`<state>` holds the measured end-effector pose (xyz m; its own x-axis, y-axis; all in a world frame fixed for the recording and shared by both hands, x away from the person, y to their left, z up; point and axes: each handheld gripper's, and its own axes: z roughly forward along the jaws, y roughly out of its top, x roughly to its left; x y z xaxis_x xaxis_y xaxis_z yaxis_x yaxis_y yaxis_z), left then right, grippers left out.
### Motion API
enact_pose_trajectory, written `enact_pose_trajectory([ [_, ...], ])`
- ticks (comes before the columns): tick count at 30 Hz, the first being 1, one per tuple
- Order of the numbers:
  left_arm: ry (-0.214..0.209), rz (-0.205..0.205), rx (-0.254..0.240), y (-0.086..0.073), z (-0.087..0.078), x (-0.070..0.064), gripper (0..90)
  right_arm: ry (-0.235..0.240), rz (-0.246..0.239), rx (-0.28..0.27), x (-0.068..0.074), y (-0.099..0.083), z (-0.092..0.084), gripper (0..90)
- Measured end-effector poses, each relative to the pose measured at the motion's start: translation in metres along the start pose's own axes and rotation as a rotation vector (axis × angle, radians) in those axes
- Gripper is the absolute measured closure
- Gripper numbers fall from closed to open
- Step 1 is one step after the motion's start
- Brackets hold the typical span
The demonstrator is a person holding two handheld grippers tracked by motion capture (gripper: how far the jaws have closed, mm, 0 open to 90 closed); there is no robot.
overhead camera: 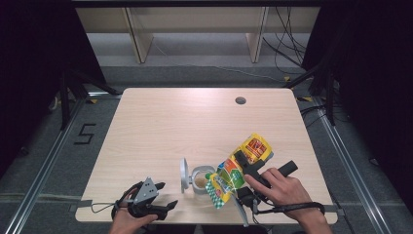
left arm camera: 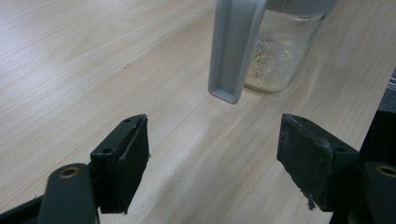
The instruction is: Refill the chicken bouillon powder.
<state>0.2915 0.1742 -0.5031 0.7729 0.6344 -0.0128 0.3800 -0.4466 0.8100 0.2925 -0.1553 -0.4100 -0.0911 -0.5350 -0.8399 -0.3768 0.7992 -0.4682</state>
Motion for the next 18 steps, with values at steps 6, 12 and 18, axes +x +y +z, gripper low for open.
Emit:
enact_pose_trajectory([
  [6, 0.013, 0.003, 0.022, -0.0003, -0.0011, 0.001, 25.0, -0.01, -0.022, 0.001, 0.0, 0.001, -0.0008, 45.0],
  [12, 0.008, -0.019, -0.003, -0.001, 0.0009, -0.0008, 25.1, -0.012, -0.04, 0.006, -0.0012, 0.0014, -0.0015, 45.0],
  [18, 0.006, 0.007, 0.009, 0.0, -0.0002, 0.0003, 25.1, -0.023, -0.05, 0.01, -0.0017, 0.0008, -0.0026, 44.9],
])
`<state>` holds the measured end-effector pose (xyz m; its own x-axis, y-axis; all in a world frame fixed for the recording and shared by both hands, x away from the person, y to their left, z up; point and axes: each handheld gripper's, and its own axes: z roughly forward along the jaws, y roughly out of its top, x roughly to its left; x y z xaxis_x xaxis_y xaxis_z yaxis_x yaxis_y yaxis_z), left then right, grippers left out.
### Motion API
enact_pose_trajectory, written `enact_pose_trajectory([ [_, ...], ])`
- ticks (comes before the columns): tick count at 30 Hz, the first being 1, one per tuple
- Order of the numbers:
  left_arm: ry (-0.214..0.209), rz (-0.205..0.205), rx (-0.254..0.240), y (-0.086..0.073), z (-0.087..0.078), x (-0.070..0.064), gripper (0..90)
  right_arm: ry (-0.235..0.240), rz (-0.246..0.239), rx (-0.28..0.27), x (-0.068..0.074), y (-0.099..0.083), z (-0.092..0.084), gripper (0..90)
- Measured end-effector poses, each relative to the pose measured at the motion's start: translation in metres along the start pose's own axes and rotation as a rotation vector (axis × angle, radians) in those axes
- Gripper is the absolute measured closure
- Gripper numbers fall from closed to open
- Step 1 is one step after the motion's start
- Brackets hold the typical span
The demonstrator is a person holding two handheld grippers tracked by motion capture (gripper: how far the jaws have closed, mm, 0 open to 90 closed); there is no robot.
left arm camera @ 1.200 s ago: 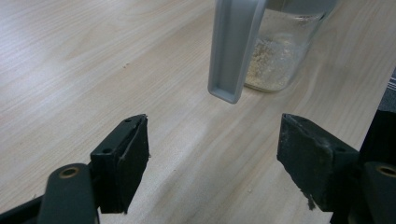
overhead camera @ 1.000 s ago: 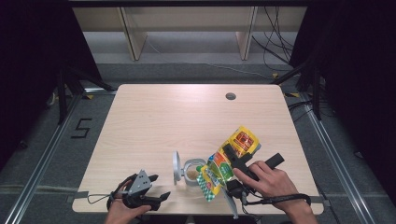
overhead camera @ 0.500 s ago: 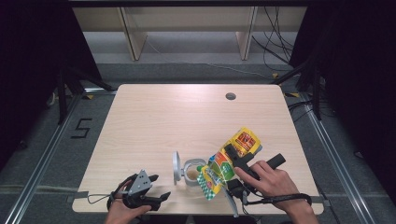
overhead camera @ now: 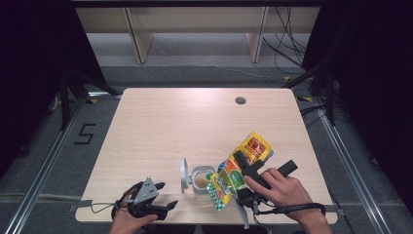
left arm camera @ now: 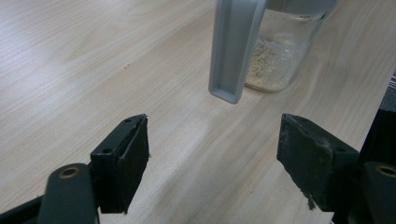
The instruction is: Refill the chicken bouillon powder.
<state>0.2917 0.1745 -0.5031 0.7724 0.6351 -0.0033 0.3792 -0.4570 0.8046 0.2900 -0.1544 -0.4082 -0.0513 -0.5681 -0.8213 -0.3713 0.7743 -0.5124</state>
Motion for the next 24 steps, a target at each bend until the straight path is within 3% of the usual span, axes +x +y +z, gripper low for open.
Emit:
enact_pose_trajectory([
  [1, 0.007, 0.017, 0.003, -0.0002, -0.0001, 0.001, 25.1, -0.001, 0.0, 0.001, -0.0003, -0.0002, 0.0, 44.9],
  [4, 0.001, -0.014, -0.003, -0.0002, 0.0002, -0.0008, 25.1, 0.004, 0.009, 0.001, 0.0015, 0.0006, 0.0004, 45.0],
  [7, -0.001, -0.012, -0.003, 0.0, 0.0, -0.0009, 25.1, 0.003, 0.01, 0.001, 0.0018, 0.0005, 0.0003, 45.0],
  [9, 0.006, 0.016, 0.004, 0.0, -0.0004, 0.001, 25.1, -0.002, 0.011, 0.004, 0.0012, 0.0005, 0.0004, 44.9],
  [12, 0.004, -0.02, -0.001, -0.0003, -0.0001, -0.0011, 25.1, 0.001, 0.01, 0.0, 0.0013, 0.0009, 0.0002, 45.0],
  [19, 0.004, 0.008, 0.004, -0.0002, -0.0007, 0.0006, 25.1, 0.003, 0.01, 0.004, 0.0014, 0.0, 0.0005, 44.9],
  [20, 0.006, -0.02, 0.001, -0.0004, 0.0, -0.001, 25.1, 0.003, 0.012, 0.003, 0.002, -0.0001, 0.0003, 45.0],
  [22, 0.002, -0.011, -0.003, 0.0003, -0.0002, -0.0012, 25.1, 0.004, 0.015, 0.0, 0.0025, 0.0, 0.0003, 45.0],
  [23, -0.006, -0.028, -0.014, 0.0001, 0.0006, -0.0025, 25.1, 0.003, 0.013, 0.0, 0.0022, -0.0001, 0.0003, 45.0],
  [24, 0.002, -0.008, 0.001, 0.0002, -0.0003, -0.0009, 25.1, -0.001, 0.011, 0.002, 0.0018, -0.0002, 0.0003, 44.9],
])
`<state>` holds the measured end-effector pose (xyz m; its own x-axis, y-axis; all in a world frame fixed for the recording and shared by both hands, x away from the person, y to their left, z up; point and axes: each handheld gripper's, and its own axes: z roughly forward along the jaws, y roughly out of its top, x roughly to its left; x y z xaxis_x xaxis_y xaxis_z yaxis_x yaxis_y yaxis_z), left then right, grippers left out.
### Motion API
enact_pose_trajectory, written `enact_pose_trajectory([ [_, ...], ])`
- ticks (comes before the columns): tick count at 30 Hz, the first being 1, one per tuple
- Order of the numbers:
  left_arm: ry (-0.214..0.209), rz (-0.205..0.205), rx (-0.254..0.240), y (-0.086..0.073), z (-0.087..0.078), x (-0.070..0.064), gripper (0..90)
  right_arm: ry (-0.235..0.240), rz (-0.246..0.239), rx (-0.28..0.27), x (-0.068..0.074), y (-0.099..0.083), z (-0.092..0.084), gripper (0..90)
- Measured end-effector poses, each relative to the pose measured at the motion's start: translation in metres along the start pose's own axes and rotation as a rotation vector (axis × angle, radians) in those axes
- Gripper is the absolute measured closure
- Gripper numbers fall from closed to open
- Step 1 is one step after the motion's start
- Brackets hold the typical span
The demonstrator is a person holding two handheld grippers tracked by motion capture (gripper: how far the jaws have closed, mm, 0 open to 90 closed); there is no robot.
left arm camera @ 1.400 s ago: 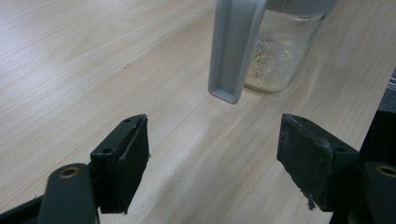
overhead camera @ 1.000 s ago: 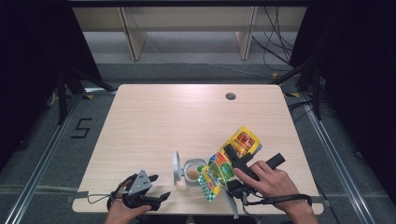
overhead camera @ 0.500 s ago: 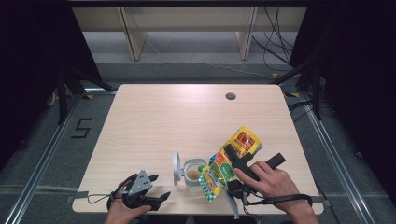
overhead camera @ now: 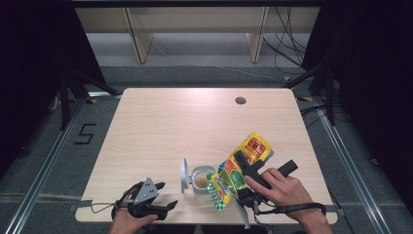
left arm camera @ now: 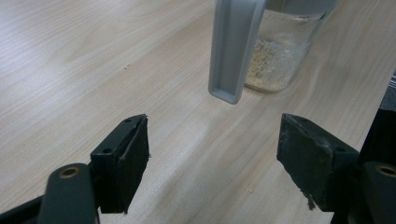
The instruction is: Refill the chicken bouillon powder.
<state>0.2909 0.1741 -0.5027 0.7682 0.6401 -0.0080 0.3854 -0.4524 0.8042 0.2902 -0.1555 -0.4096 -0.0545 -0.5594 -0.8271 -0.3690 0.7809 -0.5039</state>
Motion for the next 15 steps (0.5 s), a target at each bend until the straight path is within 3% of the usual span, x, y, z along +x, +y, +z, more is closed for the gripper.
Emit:
enact_pose_trajectory([
  [3, 0.007, 0.013, 0.015, -0.0007, -0.0007, 0.002, 25.1, 0.002, 0.004, 0.002, -0.0007, -0.0005, 0.0, 45.0],
  [6, 0.009, 0.0, -0.014, -0.0002, 0.0003, -0.0006, 25.1, 0.005, 0.005, -0.003, 0.0007, -0.0002, 0.0002, 45.0],
  [7, 0.002, -0.024, -0.026, -0.0003, 0.001, -0.0025, 25.1, 0.004, 0.005, -0.004, 0.0009, -0.0003, 0.0001, 45.0],
  [9, 0.002, 0.002, 0.0, -0.0001, -0.0003, 0.0002, 25.1, 0.004, 0.002, -0.001, -0.0001, -0.0005, 0.0002, 45.0],
  [10, 0.003, -0.009, -0.004, -0.0007, 0.0006, -0.0001, 25.2, 0.0, 0.006, -0.001, -0.0002, -0.0008, 0.0002, 45.0],
  [11, 0.005, 0.013, 0.015, -0.0007, -0.0008, 0.0019, 25.2, 0.0, 0.007, 0.0, -0.0001, -0.0009, 0.0003, 45.0],
  [14, 0.01, -0.004, -0.012, -0.0003, 0.0001, -0.0004, 25.1, 0.004, 0.005, -0.003, 0.0009, -0.0005, 0.0002, 45.0],
  [15, 0.007, 0.007, -0.017, 0.0002, 0.0002, -0.0003, 25.1, 0.007, 0.006, -0.004, 0.0009, -0.0006, 0.0, 45.0],
])
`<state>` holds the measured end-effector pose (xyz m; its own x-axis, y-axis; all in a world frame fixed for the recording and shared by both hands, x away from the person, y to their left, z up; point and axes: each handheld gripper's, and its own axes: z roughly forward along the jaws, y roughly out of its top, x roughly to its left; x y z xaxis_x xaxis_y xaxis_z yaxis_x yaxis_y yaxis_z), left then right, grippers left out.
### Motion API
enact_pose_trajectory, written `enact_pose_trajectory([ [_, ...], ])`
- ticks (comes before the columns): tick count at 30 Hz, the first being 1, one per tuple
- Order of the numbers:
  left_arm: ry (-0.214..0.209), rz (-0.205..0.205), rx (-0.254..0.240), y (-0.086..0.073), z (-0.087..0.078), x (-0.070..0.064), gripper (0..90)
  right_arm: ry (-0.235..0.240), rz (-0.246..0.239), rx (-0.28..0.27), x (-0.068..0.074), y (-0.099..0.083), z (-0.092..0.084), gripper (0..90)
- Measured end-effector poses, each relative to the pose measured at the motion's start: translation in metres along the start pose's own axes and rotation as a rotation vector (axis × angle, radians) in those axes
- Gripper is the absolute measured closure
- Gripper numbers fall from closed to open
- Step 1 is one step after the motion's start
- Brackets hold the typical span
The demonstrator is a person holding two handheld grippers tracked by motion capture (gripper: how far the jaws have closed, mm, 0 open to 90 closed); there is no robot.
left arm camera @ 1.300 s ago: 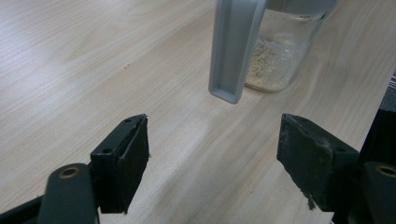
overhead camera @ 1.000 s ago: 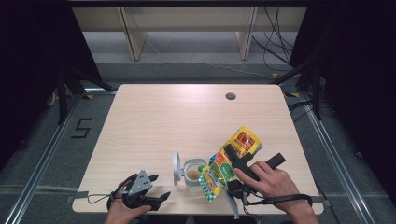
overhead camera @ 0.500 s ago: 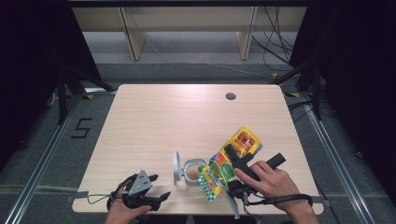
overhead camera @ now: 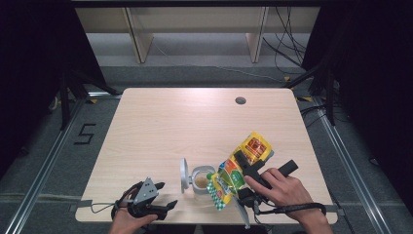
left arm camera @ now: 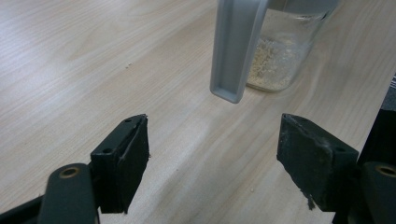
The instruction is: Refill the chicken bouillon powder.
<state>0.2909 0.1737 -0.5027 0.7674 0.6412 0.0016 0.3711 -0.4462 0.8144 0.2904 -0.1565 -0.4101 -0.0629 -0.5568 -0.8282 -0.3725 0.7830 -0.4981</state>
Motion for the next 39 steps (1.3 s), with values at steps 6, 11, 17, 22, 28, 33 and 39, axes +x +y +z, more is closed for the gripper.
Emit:
enact_pose_trajectory([
  [6, -0.007, -0.01, 0.021, -0.0007, -0.0009, 0.0009, 25.1, -0.004, 0.0, 0.003, -0.0004, -0.0006, 0.0, 45.0],
  [11, -0.004, -0.016, 0.013, -0.0009, 0.0004, 0.0, 25.1, -0.006, 0.004, 0.004, -0.0009, -0.001, -0.0001, 45.0],
  [17, 0.003, 0.014, 0.009, 0.0, -0.0006, 0.0012, 25.1, -0.003, 0.003, -0.004, 0.0, -0.0001, 0.0, 45.0],
  [22, -0.006, -0.007, 0.022, -0.0007, -0.0011, 0.001, 25.1, -0.003, 0.003, -0.003, 0.0, 0.0, 0.0005, 45.0],
  [28, -0.002, -0.02, 0.013, -0.0011, 0.0002, -0.0003, 25.1, -0.007, 0.006, -0.003, 0.0008, -0.0011, -0.0001, 45.1],
  [33, -0.005, -0.011, 0.012, -0.0009, -0.0004, -0.0002, 25.1, -0.006, 0.01, -0.003, 0.0011, -0.001, -0.0005, 45.1],
  [39, -0.001, -0.017, 0.013, -0.0011, -0.0003, -0.0001, 25.1, -0.006, 0.008, -0.002, 0.0009, -0.0012, 0.0001, 45.0],
])
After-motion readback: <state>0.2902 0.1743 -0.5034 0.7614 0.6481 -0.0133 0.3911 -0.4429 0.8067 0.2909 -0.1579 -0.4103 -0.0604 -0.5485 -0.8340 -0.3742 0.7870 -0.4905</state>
